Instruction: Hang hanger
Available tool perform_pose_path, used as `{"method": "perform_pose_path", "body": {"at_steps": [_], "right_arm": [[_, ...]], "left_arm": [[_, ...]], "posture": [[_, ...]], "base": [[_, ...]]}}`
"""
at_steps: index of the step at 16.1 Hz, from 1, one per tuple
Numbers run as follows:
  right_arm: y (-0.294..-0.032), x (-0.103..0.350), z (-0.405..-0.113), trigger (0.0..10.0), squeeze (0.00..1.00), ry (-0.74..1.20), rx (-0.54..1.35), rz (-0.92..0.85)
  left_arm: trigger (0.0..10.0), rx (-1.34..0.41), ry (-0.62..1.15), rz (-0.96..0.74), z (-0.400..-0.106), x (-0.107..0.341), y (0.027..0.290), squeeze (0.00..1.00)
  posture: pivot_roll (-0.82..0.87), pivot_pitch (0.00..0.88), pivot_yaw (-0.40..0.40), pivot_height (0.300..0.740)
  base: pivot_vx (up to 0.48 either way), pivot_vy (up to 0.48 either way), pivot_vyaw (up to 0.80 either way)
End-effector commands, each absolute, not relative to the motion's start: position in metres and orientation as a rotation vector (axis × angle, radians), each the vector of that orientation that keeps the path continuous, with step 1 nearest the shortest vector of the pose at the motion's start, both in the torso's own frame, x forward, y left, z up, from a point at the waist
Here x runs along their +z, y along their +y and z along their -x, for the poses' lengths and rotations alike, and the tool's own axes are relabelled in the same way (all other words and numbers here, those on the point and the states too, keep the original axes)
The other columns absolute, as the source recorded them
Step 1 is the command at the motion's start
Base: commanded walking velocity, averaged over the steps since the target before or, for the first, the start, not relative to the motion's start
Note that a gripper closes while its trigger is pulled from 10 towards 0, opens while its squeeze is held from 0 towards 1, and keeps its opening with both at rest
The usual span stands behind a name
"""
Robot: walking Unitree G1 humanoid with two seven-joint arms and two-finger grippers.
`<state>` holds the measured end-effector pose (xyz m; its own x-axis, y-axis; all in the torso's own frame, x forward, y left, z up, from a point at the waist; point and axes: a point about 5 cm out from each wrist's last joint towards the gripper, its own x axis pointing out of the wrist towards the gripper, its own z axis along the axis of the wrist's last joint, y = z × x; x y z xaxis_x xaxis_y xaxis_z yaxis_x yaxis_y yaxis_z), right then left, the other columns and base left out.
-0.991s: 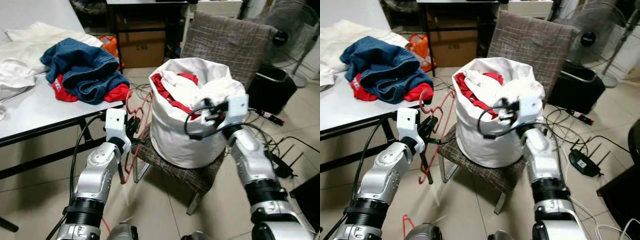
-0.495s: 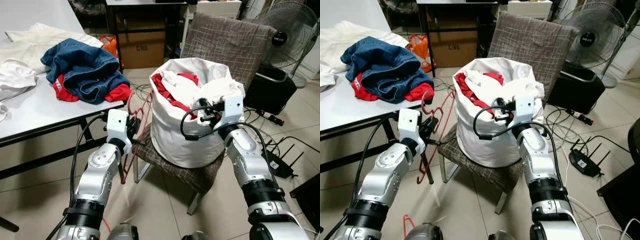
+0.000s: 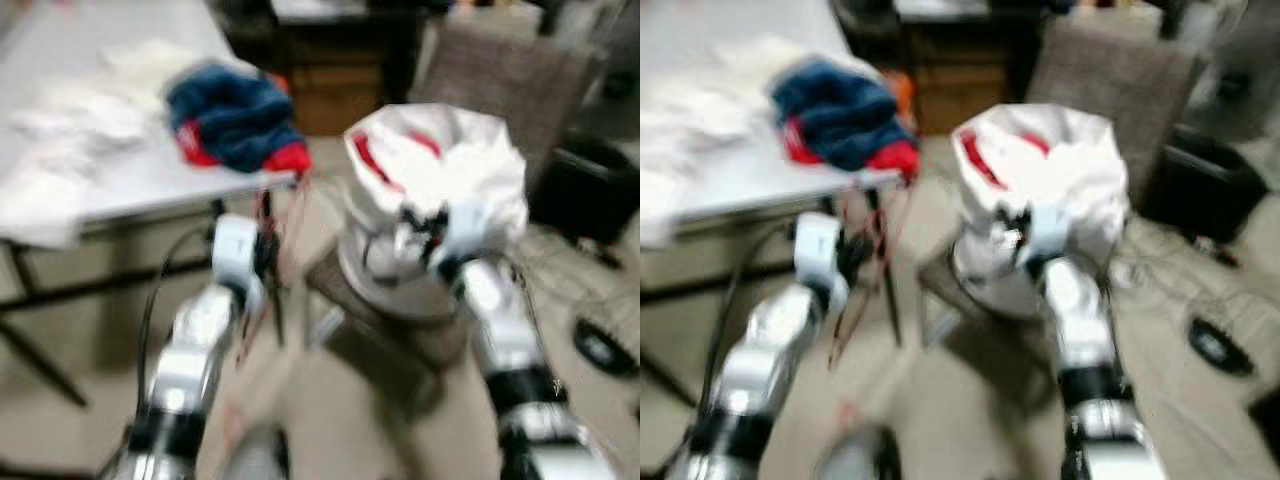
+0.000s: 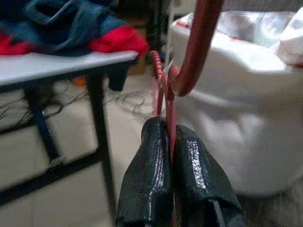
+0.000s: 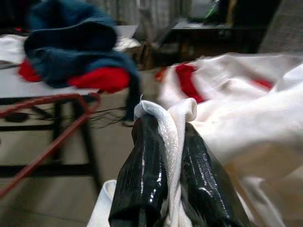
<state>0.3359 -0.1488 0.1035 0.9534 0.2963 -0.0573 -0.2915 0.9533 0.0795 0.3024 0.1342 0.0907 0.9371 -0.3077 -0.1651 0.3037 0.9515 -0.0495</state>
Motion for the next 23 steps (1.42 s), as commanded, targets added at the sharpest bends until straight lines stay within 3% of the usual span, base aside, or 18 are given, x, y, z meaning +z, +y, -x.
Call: {"method": "perform_pose_path", "body": {"at_steps": [1, 6, 19, 23], "right_arm": [[-0.151, 0.1078, -0.3389, 0.0, 0.0, 0.076, 0.29, -0.088], [-0.1517, 0.1097, -0.3382, 0.0, 0.0, 0.063, 0.289, -0.055], [-0.1515, 0.1048, -0.3336, 0.0, 0.0, 0.074, 0.289, -0.049], [-0.149, 0.1059, -0.333, 0.0, 0.0, 0.064, 0.299, -0.044]], "left_arm": [[10.0, -0.336, 0.131, 0.006, -0.3096, 0.1036, 0.128, 0.0], [10.0, -0.342, 0.129, -0.003, -0.3093, 0.1032, 0.1265, 0.0], [10.0, -0.356, 0.119, -0.03, -0.3085, 0.1033, 0.1221, 0.0], [10.0, -0.357, 0.123, -0.03, -0.3075, 0.1031, 0.1226, 0.0]], "posture": [[0.04, 0.0, 0.006, 0.716], [0.04, 0.0, 0.008, 0.716], [0.03, 0.0, 0.017, 0.716], [0.03, 0.0, 0.023, 0.716]], "base": [[-0.24, 0.0, 0.0], [-0.048, 0.0, 0.0], [-0.247, 0.0, 0.0], [0.0, 0.0, 0.53]]}}
